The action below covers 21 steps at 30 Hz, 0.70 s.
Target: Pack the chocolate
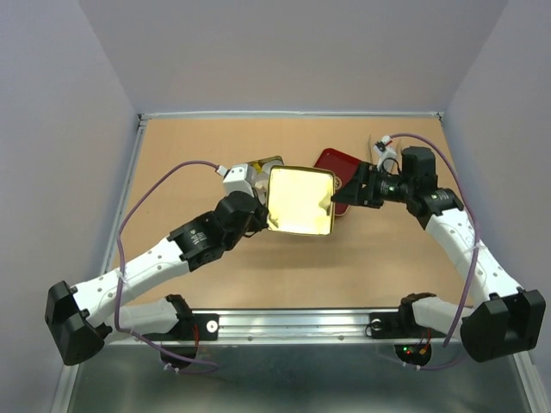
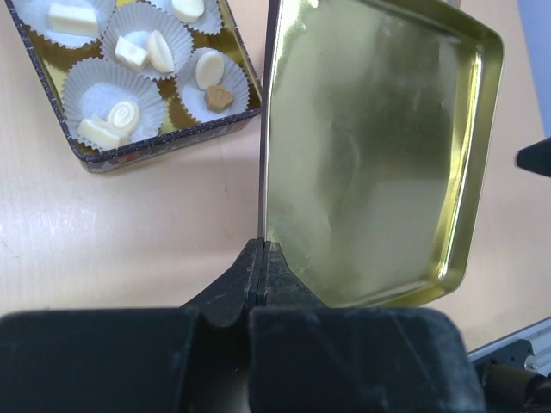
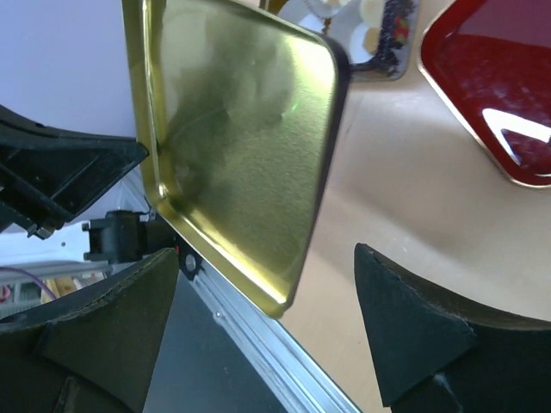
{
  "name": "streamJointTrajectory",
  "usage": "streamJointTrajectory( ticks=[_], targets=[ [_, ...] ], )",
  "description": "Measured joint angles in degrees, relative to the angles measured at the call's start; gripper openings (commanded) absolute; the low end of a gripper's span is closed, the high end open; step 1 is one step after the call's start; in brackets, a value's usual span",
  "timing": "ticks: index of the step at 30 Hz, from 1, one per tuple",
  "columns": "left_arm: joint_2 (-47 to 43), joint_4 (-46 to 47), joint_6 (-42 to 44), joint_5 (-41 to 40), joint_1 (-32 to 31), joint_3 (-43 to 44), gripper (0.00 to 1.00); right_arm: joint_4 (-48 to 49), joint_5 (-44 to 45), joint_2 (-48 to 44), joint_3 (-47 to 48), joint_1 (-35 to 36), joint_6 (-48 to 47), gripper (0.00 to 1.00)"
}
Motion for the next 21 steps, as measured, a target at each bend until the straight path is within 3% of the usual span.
streamJointTrajectory(
  ticks=[7, 15, 21],
  targets=[
    [-1.7, 0.55, -0.2, 1.42, 0.0, 0.0, 0.0, 4.55, 3.82, 2.51, -0.15, 6.58, 3.13, 0.88],
    [-5.38, 1.62, -0.2, 3.26, 0.0, 0.0, 0.0, 7.76, 5.79, 3.63, -0.26, 7.04, 4.2, 0.86],
    [-5.79, 2.95, 0.33, 5.44, 0.0, -0.04, 0.0, 11.02, 3.63, 5.44, -1.09, 7.78, 5.64, 0.73]
  ],
)
